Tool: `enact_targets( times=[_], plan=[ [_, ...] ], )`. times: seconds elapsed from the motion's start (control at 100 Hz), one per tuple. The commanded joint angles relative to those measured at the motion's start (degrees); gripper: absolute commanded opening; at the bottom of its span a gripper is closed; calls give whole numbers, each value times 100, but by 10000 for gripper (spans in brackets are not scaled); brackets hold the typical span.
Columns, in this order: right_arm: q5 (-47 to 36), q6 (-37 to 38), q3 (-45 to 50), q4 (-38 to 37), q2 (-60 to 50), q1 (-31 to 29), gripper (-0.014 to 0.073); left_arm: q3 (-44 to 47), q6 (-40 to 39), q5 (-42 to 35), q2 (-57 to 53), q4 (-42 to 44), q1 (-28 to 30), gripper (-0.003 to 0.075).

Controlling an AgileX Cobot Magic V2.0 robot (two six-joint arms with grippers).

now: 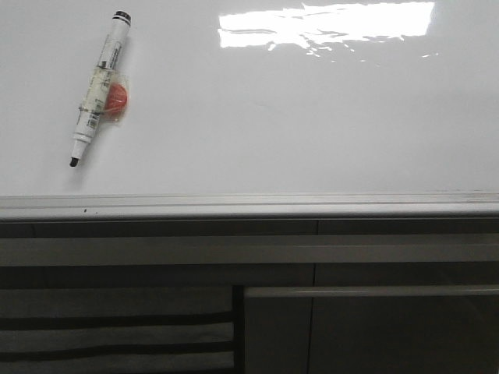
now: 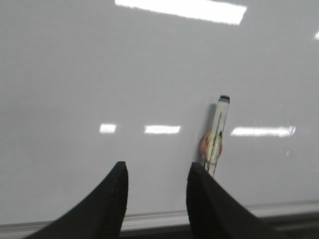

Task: Write number 0 on whiteboard

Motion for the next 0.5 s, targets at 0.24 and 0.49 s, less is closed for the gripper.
enact_targets(
  times=[0.24, 0.49],
  plan=[
    [1289, -832, -1772, -1748, 1629, -22, 299, -1248, -583, 945, 921, 3555, -1103, 243],
    [931, -840, -2471, -966, 2366, -22, 299, -1633, -1025, 1058, 1868, 2881, -1941, 244]
  ],
)
